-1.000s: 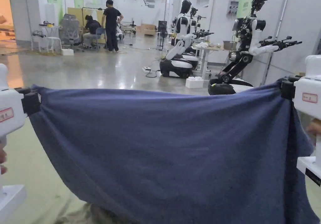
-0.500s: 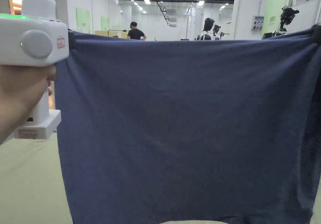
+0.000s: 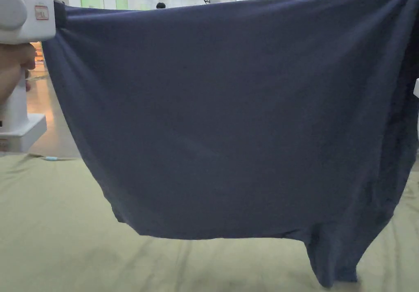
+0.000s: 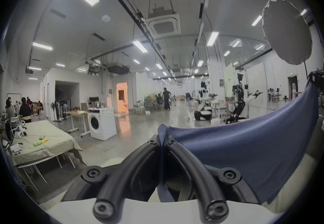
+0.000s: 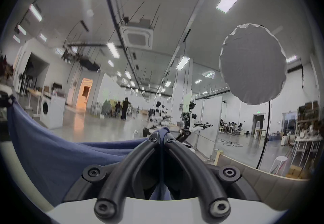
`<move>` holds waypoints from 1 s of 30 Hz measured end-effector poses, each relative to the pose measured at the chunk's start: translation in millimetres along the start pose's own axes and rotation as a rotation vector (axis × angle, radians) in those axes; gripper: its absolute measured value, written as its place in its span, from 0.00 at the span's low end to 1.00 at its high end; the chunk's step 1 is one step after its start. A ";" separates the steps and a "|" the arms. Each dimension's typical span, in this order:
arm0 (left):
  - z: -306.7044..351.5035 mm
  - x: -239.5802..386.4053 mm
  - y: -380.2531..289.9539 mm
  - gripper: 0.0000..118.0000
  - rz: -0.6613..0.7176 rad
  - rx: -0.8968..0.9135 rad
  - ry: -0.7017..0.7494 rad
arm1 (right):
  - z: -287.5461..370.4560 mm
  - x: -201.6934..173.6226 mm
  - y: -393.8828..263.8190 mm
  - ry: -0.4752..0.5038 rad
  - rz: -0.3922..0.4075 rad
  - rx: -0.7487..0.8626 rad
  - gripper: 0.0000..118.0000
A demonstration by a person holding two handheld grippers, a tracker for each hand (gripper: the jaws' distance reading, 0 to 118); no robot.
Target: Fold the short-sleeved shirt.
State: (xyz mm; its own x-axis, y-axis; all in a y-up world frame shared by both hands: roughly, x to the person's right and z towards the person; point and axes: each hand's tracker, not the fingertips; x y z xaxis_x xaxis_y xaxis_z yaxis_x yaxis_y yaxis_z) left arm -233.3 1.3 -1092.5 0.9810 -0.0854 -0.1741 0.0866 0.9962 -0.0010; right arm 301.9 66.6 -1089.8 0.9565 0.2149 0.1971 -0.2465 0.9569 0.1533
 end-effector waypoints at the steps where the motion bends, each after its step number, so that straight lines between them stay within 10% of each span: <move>1: -5.9 0.6 -9.1 0.02 0.001 -0.007 -0.007 | -5.8 -3.0 -12.1 0.010 0.029 -0.029 0.04; 16: 60.3 20.9 -151.1 0.02 -0.005 -0.206 -0.054 | 85.7 -3.4 -195.1 0.131 -0.057 -0.240 0.04; 30: 287.7 -25.7 -256.2 0.02 0.061 -0.344 -0.103 | 368.6 34.2 -250.0 0.205 -0.098 -0.378 0.04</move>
State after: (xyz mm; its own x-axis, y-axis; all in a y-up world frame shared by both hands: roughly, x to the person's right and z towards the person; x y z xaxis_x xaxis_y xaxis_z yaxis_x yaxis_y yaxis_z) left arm -230.8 -255.8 -804.5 0.9965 -0.0092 -0.0837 -0.0189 0.9445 -0.3279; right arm 338.9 -237.3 -764.5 0.9931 0.1172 -0.0032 -0.1153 0.9708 -0.2106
